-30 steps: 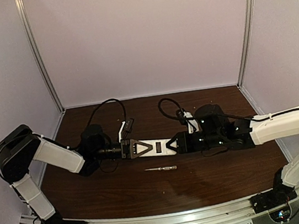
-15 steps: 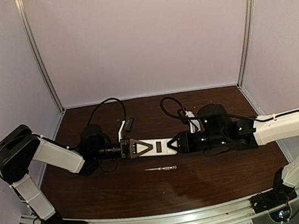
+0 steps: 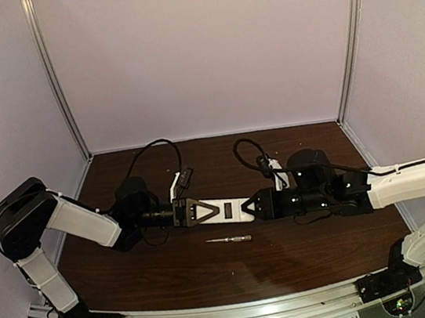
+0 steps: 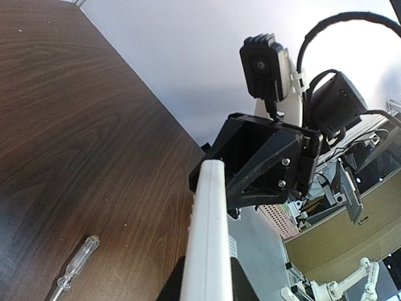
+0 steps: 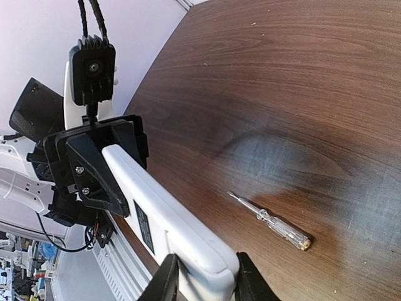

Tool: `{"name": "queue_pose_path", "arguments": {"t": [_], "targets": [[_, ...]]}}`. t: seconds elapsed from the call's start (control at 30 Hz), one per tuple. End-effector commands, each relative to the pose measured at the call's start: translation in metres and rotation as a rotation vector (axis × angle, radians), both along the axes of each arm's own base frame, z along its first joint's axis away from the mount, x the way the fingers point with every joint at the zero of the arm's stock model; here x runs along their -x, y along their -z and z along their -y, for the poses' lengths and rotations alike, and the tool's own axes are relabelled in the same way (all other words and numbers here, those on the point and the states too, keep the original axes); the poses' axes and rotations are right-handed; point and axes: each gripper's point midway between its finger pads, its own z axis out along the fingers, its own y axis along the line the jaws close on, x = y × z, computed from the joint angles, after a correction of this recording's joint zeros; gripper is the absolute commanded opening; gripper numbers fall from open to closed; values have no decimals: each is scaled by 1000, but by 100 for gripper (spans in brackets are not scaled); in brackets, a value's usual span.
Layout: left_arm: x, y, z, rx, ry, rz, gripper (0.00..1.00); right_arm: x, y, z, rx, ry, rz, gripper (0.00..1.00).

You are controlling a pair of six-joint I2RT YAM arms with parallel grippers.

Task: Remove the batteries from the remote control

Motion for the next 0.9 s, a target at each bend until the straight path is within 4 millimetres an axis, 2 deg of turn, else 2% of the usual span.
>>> {"name": "queue_pose_path", "arguments": {"t": [0.0, 0.07, 0.13, 0.43, 0.7, 0.87], "targets": [[-1, -14, -1, 35, -10, 44, 0, -6, 22, 22, 89, 85, -26, 41], [-1, -14, 0, 33, -10, 43, 0, -5, 19, 18, 79, 78, -28, 54], [-1, -13, 0, 32, -12, 42, 0, -4, 14, 12, 71, 66, -22, 59], [-2, -11, 0, 28, -15, 42, 0, -1, 9, -12, 89, 29, -11, 59], [-2, -12, 0, 29, -14, 42, 0, -7, 12, -5, 134, 74, 4, 36], [-2, -12, 0, 30, -14, 43, 0, -6, 22, 1, 176, 91, -12, 32]]}}
